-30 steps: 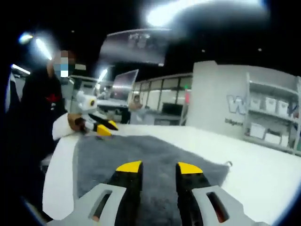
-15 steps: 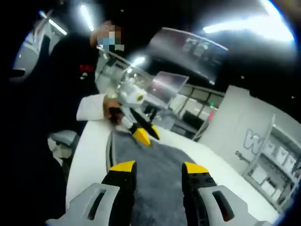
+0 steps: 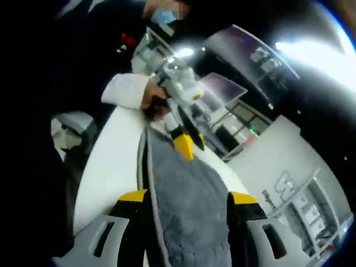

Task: Open the folded towel by lifting each exposed corner and separating the folded layers until the towel lies flat within the target outline without major curled edges

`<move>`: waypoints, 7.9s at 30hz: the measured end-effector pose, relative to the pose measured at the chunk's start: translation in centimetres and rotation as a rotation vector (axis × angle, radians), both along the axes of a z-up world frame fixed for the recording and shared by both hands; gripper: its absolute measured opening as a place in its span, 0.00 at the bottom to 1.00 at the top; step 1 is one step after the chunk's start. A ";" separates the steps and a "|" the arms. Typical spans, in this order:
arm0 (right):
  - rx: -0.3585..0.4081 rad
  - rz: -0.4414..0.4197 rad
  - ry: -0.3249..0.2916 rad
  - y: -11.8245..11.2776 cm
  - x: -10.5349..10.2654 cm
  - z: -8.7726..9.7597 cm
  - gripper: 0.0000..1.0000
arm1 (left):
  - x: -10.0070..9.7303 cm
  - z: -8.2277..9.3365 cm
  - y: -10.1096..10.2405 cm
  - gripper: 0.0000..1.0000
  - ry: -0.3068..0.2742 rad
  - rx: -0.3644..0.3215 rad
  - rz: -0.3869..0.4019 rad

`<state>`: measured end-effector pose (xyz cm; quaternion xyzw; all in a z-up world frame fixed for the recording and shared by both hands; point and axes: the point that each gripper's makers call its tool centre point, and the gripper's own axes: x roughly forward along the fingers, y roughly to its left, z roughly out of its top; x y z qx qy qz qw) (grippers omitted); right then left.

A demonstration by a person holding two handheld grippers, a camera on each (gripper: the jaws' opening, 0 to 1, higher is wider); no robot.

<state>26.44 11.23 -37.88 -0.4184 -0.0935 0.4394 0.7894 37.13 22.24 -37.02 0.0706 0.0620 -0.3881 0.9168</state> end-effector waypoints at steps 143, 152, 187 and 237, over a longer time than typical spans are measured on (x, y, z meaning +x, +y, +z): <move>0.388 -0.038 0.334 0.4 1.4 3.5 0.12 | -7.1 5.5 -6.0 0.02 -0.576 0.160 -0.266; 0.266 -0.058 0.069 3.6 1.8 4.8 0.16 | -7.8 5.8 -6.4 0.02 -0.579 0.132 -0.279; 0.075 -0.103 -0.197 5.2 3.0 5.6 0.00 | -6.3 5.1 -5.7 0.08 -0.615 0.204 -0.209; 0.791 -0.429 0.223 -15.7 10.5 12.3 0.00 | 7.4 0.0 -0.1 0.23 0.020 0.245 0.024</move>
